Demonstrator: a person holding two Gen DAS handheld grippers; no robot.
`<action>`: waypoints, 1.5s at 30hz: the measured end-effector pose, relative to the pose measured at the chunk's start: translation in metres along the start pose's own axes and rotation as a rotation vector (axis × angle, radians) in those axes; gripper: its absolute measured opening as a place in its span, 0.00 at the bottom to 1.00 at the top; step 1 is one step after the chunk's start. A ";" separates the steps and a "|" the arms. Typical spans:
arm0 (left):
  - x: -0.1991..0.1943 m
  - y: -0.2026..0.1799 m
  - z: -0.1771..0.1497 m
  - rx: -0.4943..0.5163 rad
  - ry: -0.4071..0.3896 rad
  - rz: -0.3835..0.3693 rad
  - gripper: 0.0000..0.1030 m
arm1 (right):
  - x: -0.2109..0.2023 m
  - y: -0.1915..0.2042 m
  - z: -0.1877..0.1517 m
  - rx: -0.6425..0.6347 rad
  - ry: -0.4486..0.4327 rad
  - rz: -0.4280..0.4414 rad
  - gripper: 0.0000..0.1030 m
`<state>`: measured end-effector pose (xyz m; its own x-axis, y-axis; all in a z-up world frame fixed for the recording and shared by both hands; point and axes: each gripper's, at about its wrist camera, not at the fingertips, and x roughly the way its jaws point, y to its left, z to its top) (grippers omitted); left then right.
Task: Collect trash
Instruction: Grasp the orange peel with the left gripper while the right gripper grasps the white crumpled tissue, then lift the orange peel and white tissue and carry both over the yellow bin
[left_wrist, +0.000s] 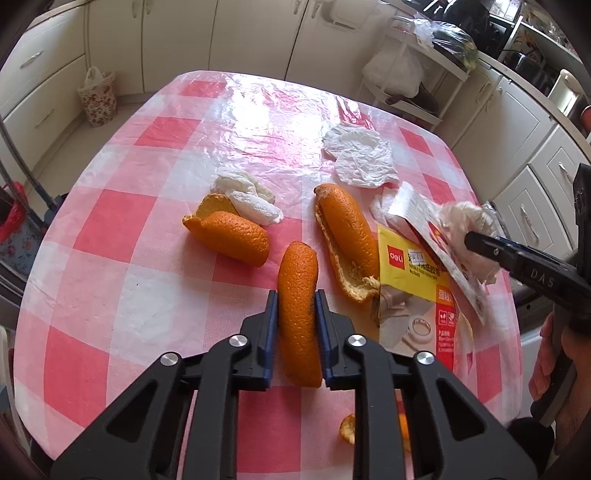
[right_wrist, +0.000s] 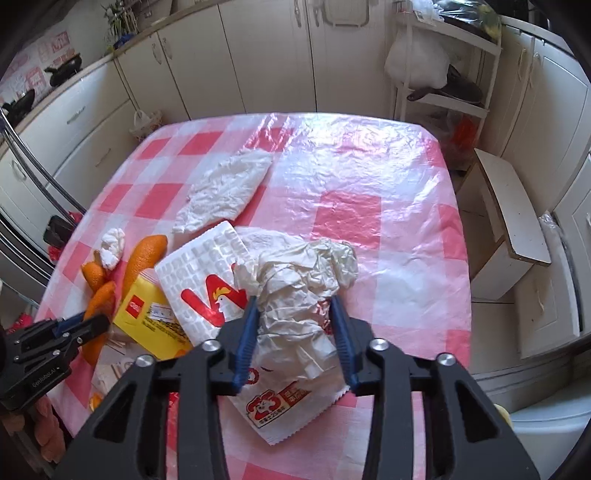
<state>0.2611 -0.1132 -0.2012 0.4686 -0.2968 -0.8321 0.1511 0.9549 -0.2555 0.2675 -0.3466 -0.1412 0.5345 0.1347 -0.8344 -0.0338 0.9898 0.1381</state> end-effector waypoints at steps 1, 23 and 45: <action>-0.003 0.003 -0.001 -0.003 -0.002 -0.002 0.15 | -0.008 -0.002 0.000 0.014 -0.026 0.009 0.26; -0.185 -0.082 -0.040 0.172 -0.276 -0.144 0.14 | -0.204 0.005 -0.085 0.118 -0.388 0.118 0.25; -0.038 -0.354 -0.096 0.517 0.254 -0.341 0.15 | -0.082 -0.180 -0.231 0.465 -0.045 -0.177 0.30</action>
<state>0.1059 -0.4394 -0.1267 0.1113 -0.5104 -0.8527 0.6817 0.6635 -0.3082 0.0349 -0.5258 -0.2204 0.5342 -0.0460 -0.8441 0.4353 0.8709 0.2280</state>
